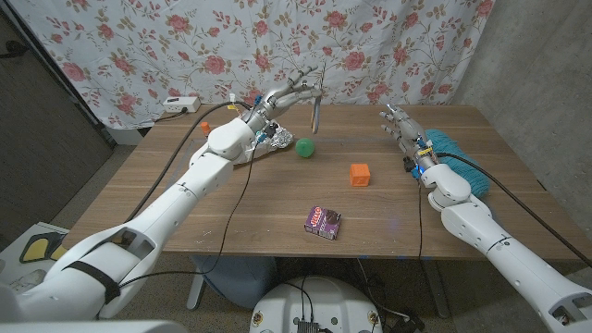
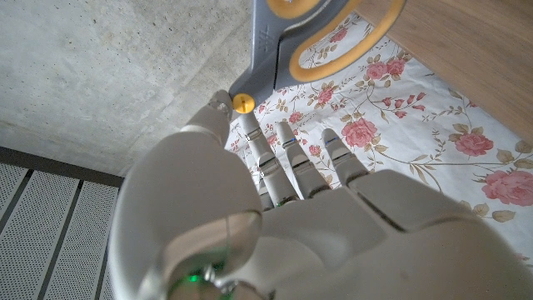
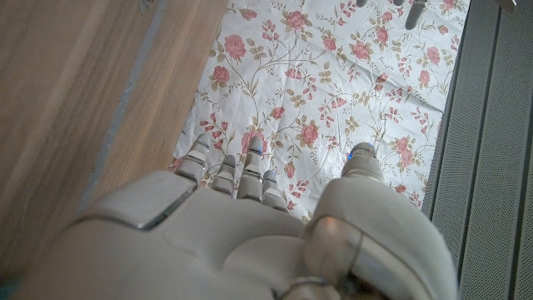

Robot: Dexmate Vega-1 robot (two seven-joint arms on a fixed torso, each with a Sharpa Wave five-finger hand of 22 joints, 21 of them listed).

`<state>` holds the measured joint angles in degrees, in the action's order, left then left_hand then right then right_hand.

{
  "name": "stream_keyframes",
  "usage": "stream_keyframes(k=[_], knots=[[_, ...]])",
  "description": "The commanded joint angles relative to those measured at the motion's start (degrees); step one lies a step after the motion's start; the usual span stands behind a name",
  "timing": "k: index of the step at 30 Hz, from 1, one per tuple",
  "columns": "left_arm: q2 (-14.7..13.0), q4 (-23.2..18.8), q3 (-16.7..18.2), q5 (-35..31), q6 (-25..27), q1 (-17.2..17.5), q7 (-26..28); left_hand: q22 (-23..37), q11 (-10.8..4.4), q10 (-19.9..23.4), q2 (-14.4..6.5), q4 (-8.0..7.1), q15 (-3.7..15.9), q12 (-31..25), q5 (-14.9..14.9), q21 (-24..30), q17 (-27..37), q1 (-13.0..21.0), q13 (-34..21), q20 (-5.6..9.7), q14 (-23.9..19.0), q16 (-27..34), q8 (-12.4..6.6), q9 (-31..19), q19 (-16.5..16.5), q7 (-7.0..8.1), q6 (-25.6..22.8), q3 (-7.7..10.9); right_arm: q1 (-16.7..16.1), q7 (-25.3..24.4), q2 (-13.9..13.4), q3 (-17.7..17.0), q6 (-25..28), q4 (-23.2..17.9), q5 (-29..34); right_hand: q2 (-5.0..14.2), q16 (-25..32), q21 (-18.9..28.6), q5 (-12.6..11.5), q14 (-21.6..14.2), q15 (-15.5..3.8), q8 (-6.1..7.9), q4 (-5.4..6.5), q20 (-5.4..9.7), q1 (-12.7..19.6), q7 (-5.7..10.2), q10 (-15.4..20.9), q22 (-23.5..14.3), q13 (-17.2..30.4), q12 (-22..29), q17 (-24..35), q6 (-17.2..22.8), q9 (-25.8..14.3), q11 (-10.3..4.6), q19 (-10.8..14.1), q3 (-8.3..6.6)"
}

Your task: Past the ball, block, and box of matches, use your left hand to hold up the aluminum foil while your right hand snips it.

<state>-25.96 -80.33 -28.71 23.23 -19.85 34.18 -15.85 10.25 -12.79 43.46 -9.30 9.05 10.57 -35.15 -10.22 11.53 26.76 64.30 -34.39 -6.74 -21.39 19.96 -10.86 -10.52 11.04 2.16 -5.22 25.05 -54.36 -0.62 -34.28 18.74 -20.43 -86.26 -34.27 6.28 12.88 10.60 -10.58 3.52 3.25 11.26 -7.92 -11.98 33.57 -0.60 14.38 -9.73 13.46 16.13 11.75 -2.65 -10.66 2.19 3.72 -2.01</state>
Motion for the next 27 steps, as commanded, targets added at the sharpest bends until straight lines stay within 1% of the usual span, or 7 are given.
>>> stream_keyframes(k=[1,8,12,19,21,25,27], knots=[[1.18,1.92,-0.46,1.55,-0.71,-1.05,-1.29,0.21,-0.03,-0.47,-1.42,-1.2,1.95,0.01,-0.37,0.33,0.59,0.72,-0.44,0.13,-0.13,0.68,-0.26,-0.24,0.26,0.02,-0.14,0.93,-0.45,-0.69,0.86,-0.04,-1.87,-0.76,1.34,-0.32,0.47,0.25,-0.37,-0.87,0.03,0.54,-0.17,-0.03,0.44,0.29,1.34,-0.1,0.3,0.48,-0.05,0.44,-0.18,-0.16,-0.21,-0.32],[1.94,3.31,-0.46,3.02,-1.24,-1.24,-1.92,0.18,-0.02,-0.73,-1.45,-1.06,1.99,-0.11,-0.45,0.32,1.18,1.08,-0.77,0.37,-0.52,1.09,-0.26,-0.26,0.24,0.04,-0.18,0.91,-0.44,-0.38,0.9,0.25,-1.3,-1.43,1.37,-0.3,0.47,0.28,-0.4,-0.89,0.03,0.56,-0.23,-0.04,0.59,0.34,1.31,-0.1,0.41,0.38,-0.06,0.56,-0.18,-0.05,-0.13,-0.45],[1.95,4.03,-0.57,3.35,-1.59,-1.65,-2.57,0.17,-0.01,-0.76,-1.51,-1.09,2.06,-0.21,-0.46,0.33,1.5,1.15,-0.93,0.54,-0.75,1.36,-0.34,-0.27,0.26,0.02,-0.41,0.82,-1.11,-2.5,2.11,0.18,-3.14,-1.84,3.11,-0.15,0.75,0.32,-0.46,-1.58,-0.38,0.64,-0.33,-0.02,0.91,0.33,1.75,-0.1,0.55,0.46,-0.05,0.84,-0.19,-0.21,0.0,-0.7],[2.82,6.1,-0.69,5.57,-2.08,-2.61,-4.69,0.15,0.0,-0.71,-1.42,-0.92,2.19,-0.5,-0.47,0.26,2.12,1.48,-1.31,0.83,-1.1,1.81,-0.32,-0.29,0.1,-0.26,-0.38,0.67,-1.67,-2.73,1.82,0.21,-2.6,-3.1,3.75,-0.09,0.72,0.34,-0.55,-1.55,-0.38,0.68,-0.48,-0.04,1.32,0.4,1.73,-0.1,0.71,0.32,-0.06,1.09,-0.19,-0.28,0.15,-0.98],[3.31,7.59,-0.83,7.09,-2.19,-3.33,-6.74,0.14,0.0,-0.72,-1.45,-0.94,2.09,-0.55,-0.48,0.24,2.15,1.51,-1.38,0.83,-1.1,1.78,-0.34,-0.3,0.03,-0.28,-0.43,0.71,-2.14,-2.93,1.47,0.21,-2.32,-4.07,4.12,-0.1,0.71,0.33,-0.57,-1.55,-0.27,0.66,-0.51,-0.07,1.43,0.34,1.61,-0.1,0.79,0.21,-0.05,1.1,-0.19,-0.27,0.15,-1.07],[3.91,9.43,-1.03,8.58,-2.37,-4.16,-8.59,0.11,0.05,-0.95,-1.48,-0.95,1.76,-0.64,-0.56,0.33,2.08,1.62,-1.61,0.63,-0.74,1.36,-0.24,-0.31,0.29,-0.73,-0.21,0.99,-2.76,-3.43,0.89,0.09,-2.01,-5.32,5.1,-0.16,0.57,0.27,-0.62,-1.22,0.07,0.48,-0.57,-0.12,1.65,0.18,1.03,-0.1,0.93,-0.14,-0.05,0.74,-0.2,-0.02,0.05,-1.23],[4.03,10.19,-1.15,9.08,-2.35,-4.55,-9.35,0.09,0.09,-1.21,-1.55,-0.98,1.79,-0.63,-0.61,0.34,2.08,1.69,-1.71,0.92,-0.68,1.22,-0.21,-0.32,0.36,-0.8,-0.14,1.16,-3.19,-3.7,0.72,-0.07,-1.73,-6.09,5.15,-0.19,0.54,0.25,-0.63,-1.14,0.08,0.41,-0.59,-0.13,1.71,0.19,0.7,-0.1,0.97,-0.3,-0.04,0.58,-0.2,0.03,0.01,-1.27]])
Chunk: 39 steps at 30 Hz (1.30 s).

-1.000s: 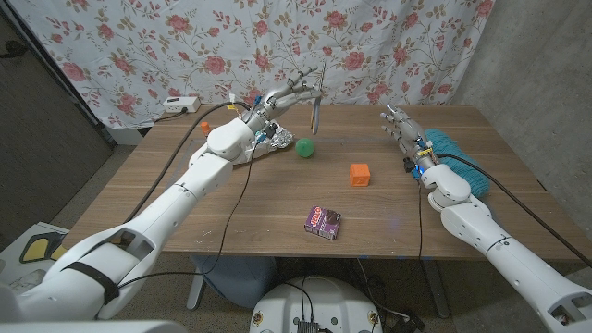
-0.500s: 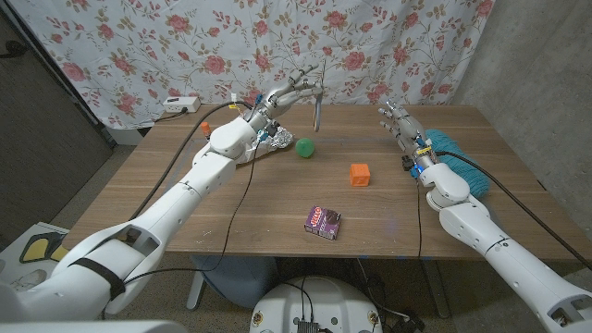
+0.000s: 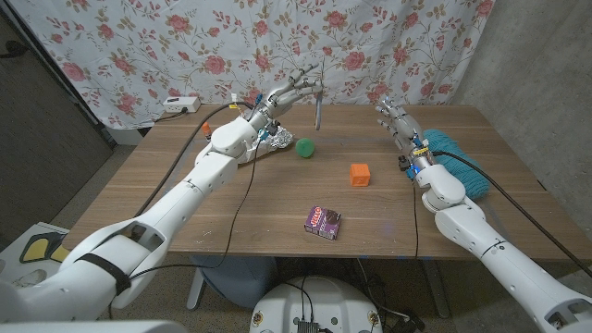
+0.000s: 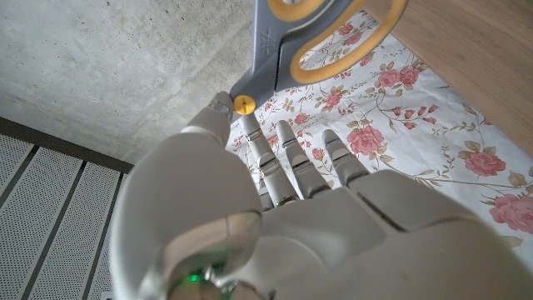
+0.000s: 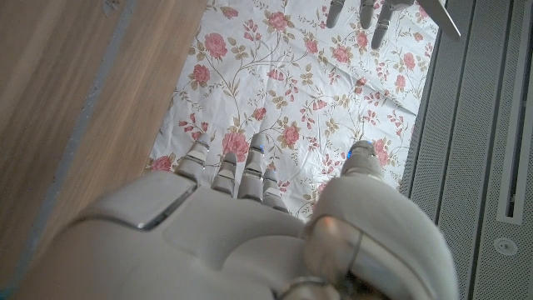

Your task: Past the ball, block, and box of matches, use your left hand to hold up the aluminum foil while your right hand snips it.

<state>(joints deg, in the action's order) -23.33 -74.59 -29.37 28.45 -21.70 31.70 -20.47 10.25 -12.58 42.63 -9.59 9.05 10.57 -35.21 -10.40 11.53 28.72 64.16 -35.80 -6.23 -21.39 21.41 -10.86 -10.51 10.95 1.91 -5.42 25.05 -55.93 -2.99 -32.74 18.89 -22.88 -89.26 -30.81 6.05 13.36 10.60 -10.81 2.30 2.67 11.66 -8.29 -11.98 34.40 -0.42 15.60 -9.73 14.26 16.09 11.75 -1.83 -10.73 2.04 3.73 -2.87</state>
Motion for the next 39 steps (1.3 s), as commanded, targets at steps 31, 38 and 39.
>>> stream_keyframes(k=[31,38,39], knots=[[4.04,9.89,-0.49,8.61,-3.07,-4.12,-9.42,-0.08,-0.25,-1.18,-1.01,-1.75,1.41,-0.94,-0.42,-0.54,0.72,1.12,-1.29,1.64,0.41,-1.04,-0.35,-0.34,-2.14,0.14,-0.19,1.2,-4.3,-2.3,-3.32,-0.33,4.9,-9.83,3.87,0.16,-0.4,0.06,-1.0,1.14,1.02,-0.38,-0.99,-0.17,3.57,-0.54,-0.54,-0.09,0.88,-0.75,-0.1,-2.01,-0.16,0.09,-0.64,-1.97],[5.4,11.85,-0.17,10.49,-3.61,-4.77,-11.02,-0.1,-0.27,-1.16,-1.04,-1.82,1.5,-1.0,-0.41,-0.5,0.86,1.05,-1.41,1.71,0.53,-1.06,-0.4,-0.34,-2.12,0.21,-0.31,1.17,-4.58,-1.54,-4.28,-0.5,6.48,-11.32,3.19,-0.13,-0.61,0.01,-1.1,1.76,2.59,0.85,-0.81,-0.19,4.13,0.96,-1.22,-0.09,1.18,-1.28,-0.11,1.37,-0.22,0.56,-1.1,-2.35],[5.64,12.3,-0.18,10.85,-3.66,-4.97,-11.59,-0.1,-0.27,-1.16,-0.97,-1.84,1.41,-1.01,-0.4,-0.49,0.83,1.0,-1.43,1.7,0.64,-1.15,-0.39,-0.34,-2.11,0.22,-0.29,1.16,-4.64,-1.69,-4.43,-0.5,6.99,-11.63,3.19,-0.15,-0.6,0.04,-1.11,1.75,3.19,0.88,-0.76,-0.19,4.17,1.17,-1.39,-0.1,1.23,-1.38,-0.12,1.54,-0.26,0.81,-1.08,-2.41]])
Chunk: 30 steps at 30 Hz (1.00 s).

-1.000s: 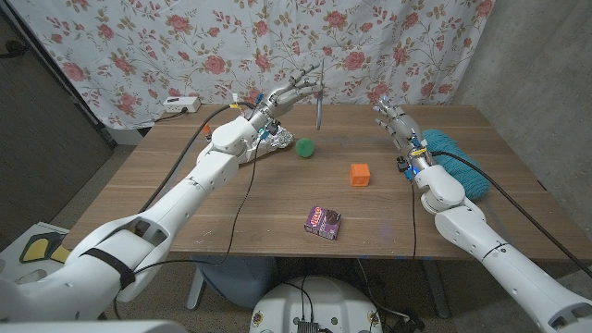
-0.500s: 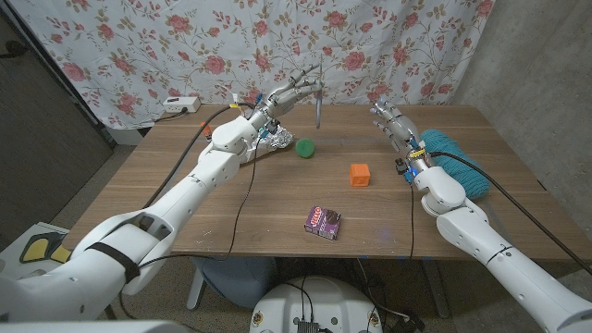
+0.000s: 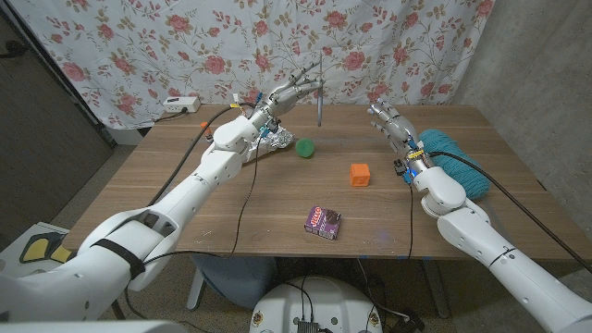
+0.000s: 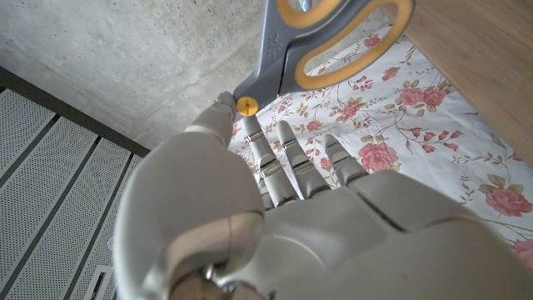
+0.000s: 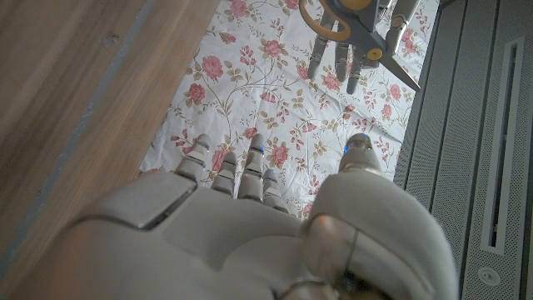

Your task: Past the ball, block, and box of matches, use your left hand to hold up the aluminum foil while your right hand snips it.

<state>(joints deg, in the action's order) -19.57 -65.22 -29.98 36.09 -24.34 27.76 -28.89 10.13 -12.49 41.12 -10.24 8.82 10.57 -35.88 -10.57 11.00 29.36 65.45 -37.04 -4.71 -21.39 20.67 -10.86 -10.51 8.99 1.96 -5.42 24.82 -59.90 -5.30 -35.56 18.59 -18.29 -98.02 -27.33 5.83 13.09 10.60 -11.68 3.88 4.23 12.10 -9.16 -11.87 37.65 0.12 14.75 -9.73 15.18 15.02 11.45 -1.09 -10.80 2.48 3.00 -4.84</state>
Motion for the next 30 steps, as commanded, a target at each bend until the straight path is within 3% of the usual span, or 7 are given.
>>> stream_keyframes(k=[1,10,16,21,25,27,30], knots=[[2.14,3.42,0.43,3.72,-0.94,-1.28,-3.93,0.0,-0.36,0.33,-0.33,-1.68,1.28,-0.34,-0.26,0.0,0.1,-0.39,-0.22,0.64,0.82,-0.66,-0.4,-0.35,-0.32,0.18,-0.35,1.51,-0.66,0.62,-1.76,-0.16,2.68,-3.01,-0.21,0.05,-0.36,0.07,-0.25,0.27,1.68,0.62,0.16,-0.31,0.97,0.98,-0.74,-0.1,0.37,-0.43,0.16,1.33,-0.24,0.39,-0.32,-0.49],[3.42,5.47,0.09,5.14,-0.51,-2.33,-6.35,-0.06,-0.37,0.28,-0.34,-1.79,1.42,-0.29,-0.27,-0.07,0.1,-0.55,-0.26,1.1,0.79,-0.85,-0.46,-0.35,-0.62,0.1,-0.52,1.63,-0.46,1.8,-2.49,0.24,3.44,-3.57,-0.41,-0.01,-0.31,0.21,-0.27,0.36,2.69,2.41,0.59,-0.31,0.99,3.19,-2.62,-0.14,0.78,-1.32,0.17,6.41,-0.92,1.57,-0.24,-0.9],[4.54,7.3,0.17,6.66,-0.38,-3.08,-8.69,-0.08,-0.38,0.24,-0.31,-1.81,1.49,-0.24,-0.27,-0.08,0.14,-0.61,-0.27,1.08,0.77,-0.91,-0.48,-0.35,-0.72,0.16,-0.63,1.66,-0.19,1.91,-2.25,0.56,3.22,-3.5,-0.11,0.3,-0.27,0.37,-0.37,0.28,2.61,4.54,0.62,-0.33,1.48,6.22,-3.18,-0.15,1.2,-1.49,0.17,12.19,-1.64,1.78,0.39,-1.58],[5.44,8.92,0.44,8.03,-0.18,-3.54,-10.55,-0.09,-0.38,0.27,-0.31,-1.83,1.54,-0.25,-0.27,-0.07,0.17,-0.65,-0.31,1.02,0.72,-0.95,-0.5,-0.35,-0.78,0.24,-0.72,1.69,-0.01,2.26,-2.19,0.84,3.22,-3.46,-0.11,0.39,-0.39,0.35,-0.42,0.48,2.89,4.82,0.53,-0.34,1.85,7.43,-4.44,-0.14,1.36,-1.93,0.13,13.2,-1.87,1.93,0.48,-1.92],[5.83,9.74,0.55,8.71,0.05,-3.75,-11.67,-0.1,-0.39,0.21,-0.3,-1.8,1.66,-0.21,-0.27,-0.05,0.24,-0.63,-0.32,1.02,0.71,-0.96,-0.52,-0.35,-0.8,0.36,-0.8,1.7,0.06,2.6,-2.65,0.99,4.13,-4.15,-0.3,0.34,-0.47,0.31,-0.43,0.65,3.31,4.84,0.51,-0.37,2.0,7.04,-5.55,-0.14,1.46,-2.3,0.13,13.5,-2.01,2.49,0.47,-2.07],[6.02,10.1,0.55,8.73,-0.09,-3.83,-11.85,-0.11,-0.39,0.22,-0.32,-1.83,1.62,-0.21,-0.26,-0.05,0.27,-0.67,-0.33,1.01,0.68,-0.94,-0.54,-0.35,-0.8,0.4,-0.86,1.69,0.15,2.95,-2.9,1.09,4.56,-4.46,-0.5,0.17,-0.65,0.22,-0.42,1.04,3.76,4.7,0.53,-0.42,2.03,5.75,-6.71,-0.13,1.53,-2.65,0.14,13.5,-2.07,3.24,0.3,-2.13],[6.09,10.46,0.38,8.23,-0.37,-3.96,-11.6,-0.11,-0.39,0.31,-0.34,-1.84,1.63,-0.27,-0.27,-0.01,0.32,-0.68,-0.4,0.83,0.65,-0.94,-0.53,-0.35,-0.76,0.5,-0.87,1.7,0.36,2.74,-3.82,1.35,5.87,-5.45,0.55,-0.24,-0.81,0.04,-0.32,1.49,3.79,3.9,0.71,-0.48,1.71,5.15,-8.43,-0.13,1.61,-3.11,0.2,12.07,-2.19,3.89,-0.22,-2.04]])
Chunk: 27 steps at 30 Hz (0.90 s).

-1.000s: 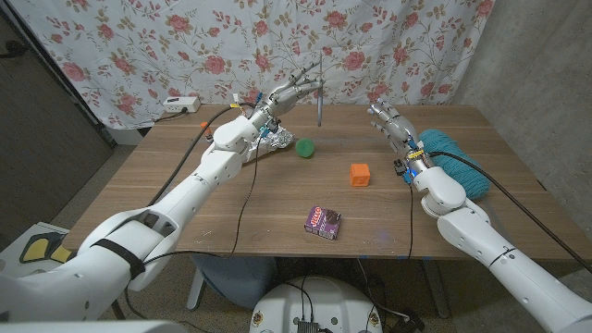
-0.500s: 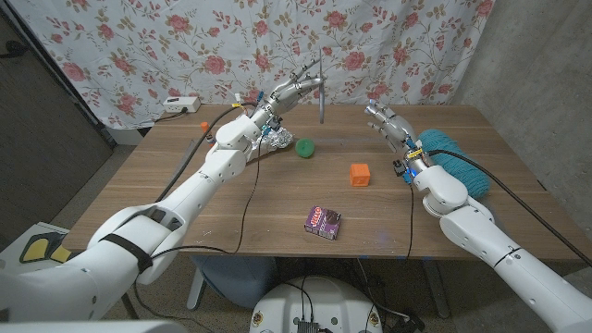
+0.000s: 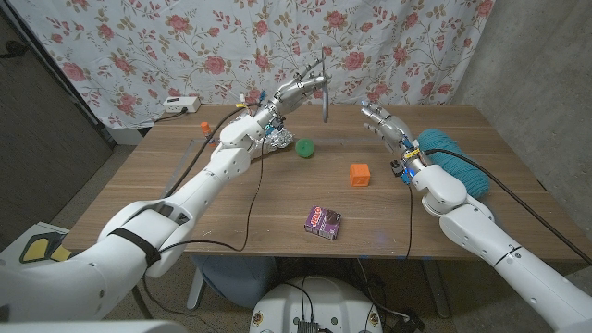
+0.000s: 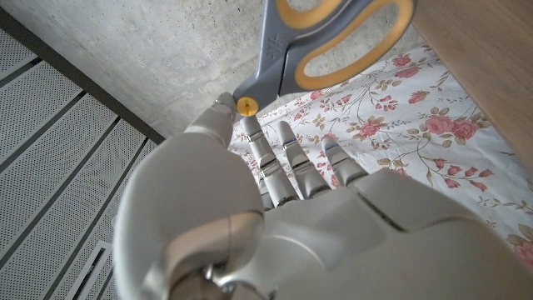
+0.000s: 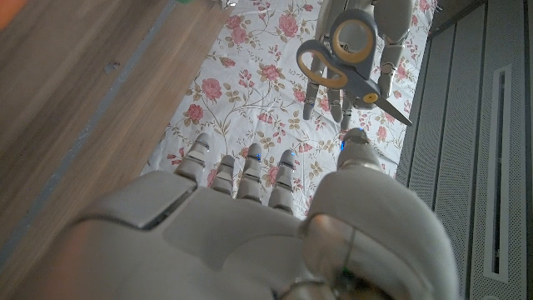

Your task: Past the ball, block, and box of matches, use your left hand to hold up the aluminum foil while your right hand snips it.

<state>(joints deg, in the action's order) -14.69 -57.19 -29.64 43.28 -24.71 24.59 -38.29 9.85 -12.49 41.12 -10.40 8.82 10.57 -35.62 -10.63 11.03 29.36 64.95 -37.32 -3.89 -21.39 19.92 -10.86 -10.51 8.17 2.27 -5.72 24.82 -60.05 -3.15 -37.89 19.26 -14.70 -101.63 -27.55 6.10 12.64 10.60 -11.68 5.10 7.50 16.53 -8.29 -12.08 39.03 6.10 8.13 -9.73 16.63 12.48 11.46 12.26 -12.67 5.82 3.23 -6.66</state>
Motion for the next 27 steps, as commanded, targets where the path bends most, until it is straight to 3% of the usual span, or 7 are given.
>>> stream_keyframes(k=[1,3,6,9,23,27], knots=[[1.32,2.73,0.01,1.17,0.14,-0.9,-2.52,0.17,-0.39,0.32,-0.16,-1.82,1.66,-0.54,-0.21,-0.04,0.35,-0.17,-0.16,-0.06,0.65,-0.2,-0.53,-0.35,0.05,0.2,-0.59,1.7,0.52,0.57,-1.53,0.68,2.65,-2.08,0.6,-0.53,-0.38,0.04,-0.31,0.32,0.49,-0.57,-0.14,-0.27,0.29,-0.81,-1.94,-0.13,0.16,-0.62,0.19,-1.33,-0.32,0.52,-0.47,-0.21],[1.49,3.16,-0.03,1.14,0.1,-1.02,-2.65,0.17,-0.39,0.28,-0.15,-1.8,1.69,-0.51,-0.21,-0.04,0.36,-0.16,-0.14,-0.09,0.65,-0.2,-0.55,-0.35,0.04,0.25,-0.64,1.71,0.55,0.48,-1.65,0.75,3.09,-2.42,0.62,-0.74,-0.52,-0.03,-0.22,0.74,0.6,-0.64,0.0,-0.28,-0.02,-1.3,-2.61,-0.12,0.18,-0.78,0.23,-1.36,-0.37,0.92,-0.71,-0.08],[1.7,3.55,0.04,1.37,0.11,-1.11,-3.04,0.16,-0.39,0.24,-0.14,-1.81,1.63,-0.47,-0.21,-0.02,0.38,-0.19,-0.14,-0.12,0.64,-0.24,-0.57,-0.35,0.04,0.25,-0.74,1.74,0.41,0.81,-1.45,0.75,2.8,-2.54,0.06,-1.02,-0.66,-0.14,-0.07,1.24,0.82,-0.22,0.21,-0.25,-0.5,-3.68,-4.69,-0.12,0.15,-1.15,0.3,0.12,-0.64,1.56,-1.45,0.01],[1.99,3.98,0.22,1.88,0.21,-1.23,-3.73,0.16,-0.39,0.22,-0.15,-1.81,1.65,-0.47,-0.2,-0.01,0.44,-0.2,-0.17,-0.11,0.6,-0.22,-0.57,-0.35,0.04,0.31,-0.76,1.74,0.34,1.18,-1.46,0.79,3.0,-2.69,-0.58,-0.98,-0.74,-0.15,-0.07,1.54,1.03,0.28,0.17,-0.24,-0.43,-4.44,-6.59,-0.12,0.03,-1.54,0.31,1.64,-0.85,2.27,-1.82,-0.15],[0.9,1.76,-0.1,0.49,0.04,-0.65,-2.49,0.15,-0.4,0.18,-0.23,-1.79,1.75,-0.39,-0.19,0.04,0.75,-0.2,-0.22,-0.21,0.43,-0.12,-0.6,-0.35,0.02,0.43,-1.05,1.74,1.02,4.75,-0.89,1.48,2.63,-1.57,-4.66,-0.54,-1.02,-0.06,-0.25,2.49,1.74,1.46,-0.31,-0.2,0.71,-4.17,-9.46,-0.15,-0.65,-1.78,0.29,4.58,-1.61,3.47,-2.42,-1.02],[0.91,1.8,-0.05,0.91,0.16,-0.65,-3.22,0.15,-0.4,0.15,-0.23,-1.79,1.75,-0.35,-0.18,0.06,0.93,-0.2,-0.24,-0.2,0.34,-0.03,-0.66,-0.35,0.01,1.26,-1.29,1.71,1.59,5.98,-0.82,1.89,2.57,-1.16,-5.54,-0.31,-1.16,-0.05,-0.36,2.96,1.64,1.51,-0.47,-0.2,1.2,-3.79,-10.24,-0.15,-0.92,-1.89,0.27,4.58,-1.85,3.55,-2.56,-1.36]])
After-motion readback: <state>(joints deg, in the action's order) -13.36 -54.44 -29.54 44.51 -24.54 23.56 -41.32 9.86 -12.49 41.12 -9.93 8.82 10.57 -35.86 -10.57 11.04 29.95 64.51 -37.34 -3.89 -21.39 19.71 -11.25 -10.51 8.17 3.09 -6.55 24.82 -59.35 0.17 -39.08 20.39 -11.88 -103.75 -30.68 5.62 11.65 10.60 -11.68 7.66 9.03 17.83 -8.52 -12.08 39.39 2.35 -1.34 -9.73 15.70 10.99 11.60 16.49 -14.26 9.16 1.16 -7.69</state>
